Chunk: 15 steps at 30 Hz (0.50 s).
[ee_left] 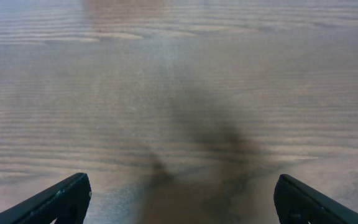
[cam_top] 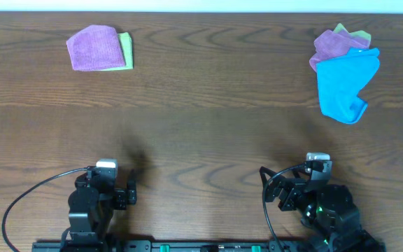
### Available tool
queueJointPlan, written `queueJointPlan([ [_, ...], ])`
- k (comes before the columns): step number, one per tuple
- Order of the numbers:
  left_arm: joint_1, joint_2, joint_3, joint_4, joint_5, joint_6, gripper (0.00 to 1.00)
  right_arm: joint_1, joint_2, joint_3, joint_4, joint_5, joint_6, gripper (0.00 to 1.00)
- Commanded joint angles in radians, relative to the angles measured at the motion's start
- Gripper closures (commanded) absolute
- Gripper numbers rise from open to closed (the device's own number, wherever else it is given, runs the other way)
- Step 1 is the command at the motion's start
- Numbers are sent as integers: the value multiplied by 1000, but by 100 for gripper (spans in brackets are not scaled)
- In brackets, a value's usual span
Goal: Fold the cloth
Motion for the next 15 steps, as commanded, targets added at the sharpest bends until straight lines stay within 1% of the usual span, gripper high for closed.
queueJointPlan([
  [1,7,-27,-6,-1,-42,21,5,-8,-5,-5,0,11,13,1],
  [3,8,-48,-6,-5,-48,22,5,-8,-5,-5,0,11,13,1],
  [15,13,-47,-6,-6,-51,21,5,-8,-5,-5,0,11,13,1],
])
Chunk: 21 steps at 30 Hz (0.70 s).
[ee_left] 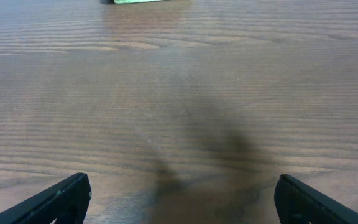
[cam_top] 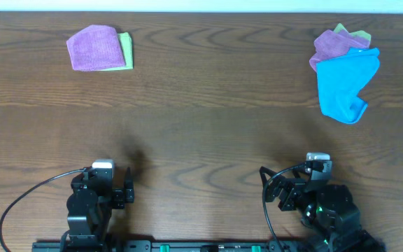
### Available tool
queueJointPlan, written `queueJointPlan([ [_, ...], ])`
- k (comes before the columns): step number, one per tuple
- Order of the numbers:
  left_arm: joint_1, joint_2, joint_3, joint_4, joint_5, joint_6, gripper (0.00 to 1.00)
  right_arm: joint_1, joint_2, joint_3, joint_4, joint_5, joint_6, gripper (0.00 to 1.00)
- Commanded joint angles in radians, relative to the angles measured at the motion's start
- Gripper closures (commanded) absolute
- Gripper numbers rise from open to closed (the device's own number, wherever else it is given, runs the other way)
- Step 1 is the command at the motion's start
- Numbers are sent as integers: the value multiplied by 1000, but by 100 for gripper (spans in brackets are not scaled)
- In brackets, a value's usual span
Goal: Fold the cloth
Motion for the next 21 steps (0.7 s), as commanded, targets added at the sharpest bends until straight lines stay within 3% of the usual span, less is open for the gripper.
queueJointPlan([
  [1,3,-9,-6,-3,-11,21,5,-8,-5,-5,0,11,14,1],
  [12,3,-9,-6,-3,-11,21,5,-8,-5,-5,-3,12,11,1],
  [21,3,-9,-6,-3,-11,21,5,-53,-16,-8,-141,63,3,1],
])
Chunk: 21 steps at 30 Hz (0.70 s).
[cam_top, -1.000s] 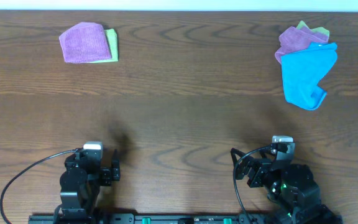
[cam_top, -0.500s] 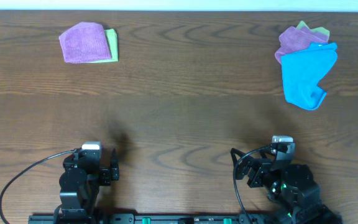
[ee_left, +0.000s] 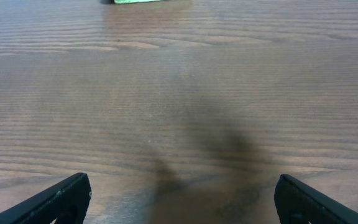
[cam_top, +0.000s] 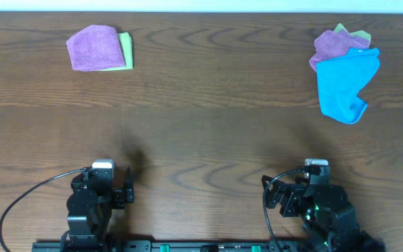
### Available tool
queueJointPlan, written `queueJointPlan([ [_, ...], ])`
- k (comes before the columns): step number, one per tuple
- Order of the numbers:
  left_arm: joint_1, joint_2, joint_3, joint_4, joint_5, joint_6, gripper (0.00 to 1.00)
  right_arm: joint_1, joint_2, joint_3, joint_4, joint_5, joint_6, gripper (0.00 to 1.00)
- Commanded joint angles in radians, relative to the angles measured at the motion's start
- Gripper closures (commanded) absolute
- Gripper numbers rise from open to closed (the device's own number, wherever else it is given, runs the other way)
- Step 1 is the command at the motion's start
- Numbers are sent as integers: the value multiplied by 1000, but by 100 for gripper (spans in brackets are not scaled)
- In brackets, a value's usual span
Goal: Fold the cloth
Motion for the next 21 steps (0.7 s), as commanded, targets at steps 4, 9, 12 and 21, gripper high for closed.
queueJointPlan([
  [4,3,-9,-6,-3,-10,21,5,-108,-56,-34,-3,74,-109,1],
  [9,3,-9,-6,-3,-10,21,5,-235,-153,-133,29,69,-291,1],
  [12,3,-9,-6,-3,-10,21,5,-298,-192,-183,58,27,-378,1],
  [21,3,-9,-6,-3,-10,21,5,-442,-236,-249,98,-13,-564,1],
])
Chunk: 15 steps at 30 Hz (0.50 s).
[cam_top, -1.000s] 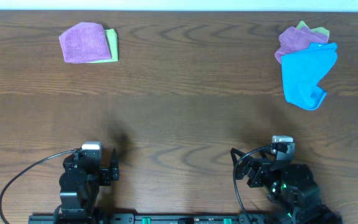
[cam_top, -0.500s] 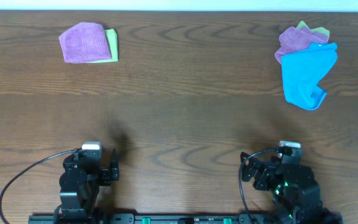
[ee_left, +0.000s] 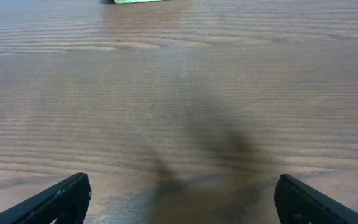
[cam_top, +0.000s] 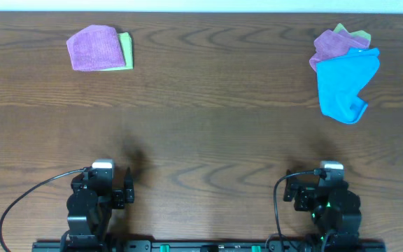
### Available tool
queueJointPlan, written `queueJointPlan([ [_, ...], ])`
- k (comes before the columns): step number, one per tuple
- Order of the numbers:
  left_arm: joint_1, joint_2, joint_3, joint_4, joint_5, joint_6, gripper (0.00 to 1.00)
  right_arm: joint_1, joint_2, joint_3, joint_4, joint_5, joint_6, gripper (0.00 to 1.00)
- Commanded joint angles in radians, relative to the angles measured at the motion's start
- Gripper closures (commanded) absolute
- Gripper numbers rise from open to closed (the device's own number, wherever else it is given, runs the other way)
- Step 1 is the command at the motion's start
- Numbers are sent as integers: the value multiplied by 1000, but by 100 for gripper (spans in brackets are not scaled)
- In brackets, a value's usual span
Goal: Fold the cloth
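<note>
A crumpled blue cloth (cam_top: 345,84) lies at the far right of the table, overlapping a purple cloth (cam_top: 333,43) and a green one (cam_top: 352,32). At the far left a folded purple cloth (cam_top: 95,47) rests on a folded green cloth (cam_top: 125,50), whose edge (ee_left: 138,1) shows at the top of the left wrist view. My left gripper (cam_top: 103,183) (ee_left: 179,202) sits at the near edge, open, fingers wide over bare wood. My right gripper (cam_top: 327,185) is drawn back at the near edge, far from the cloths; its jaws are not visible.
The wooden table (cam_top: 208,133) stretches between the two cloth piles. Both arm bases and their cables sit along the near edge on a black rail (cam_top: 201,246).
The right arm has shifted to the right along the near edge and now sits squarer over its base. The left arm and all cloths are unchanged.
At first the left arm stood slightly farther right, and its wrist view showed only wood. It then settled back, bringing the green cloth's edge into view, and stayed there. The right arm held still, then shifted slightly, and now sits farther right.
</note>
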Motion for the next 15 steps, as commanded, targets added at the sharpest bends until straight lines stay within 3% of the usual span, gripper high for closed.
queueJointPlan([
  [1,3,-8,-6,-3,-10,21,5,-36,-23,-24,1,-21,-101,1],
  [15,3,-8,-6,-2,-10,21,5,-48,-53,-35,2,-48,-206,1],
])
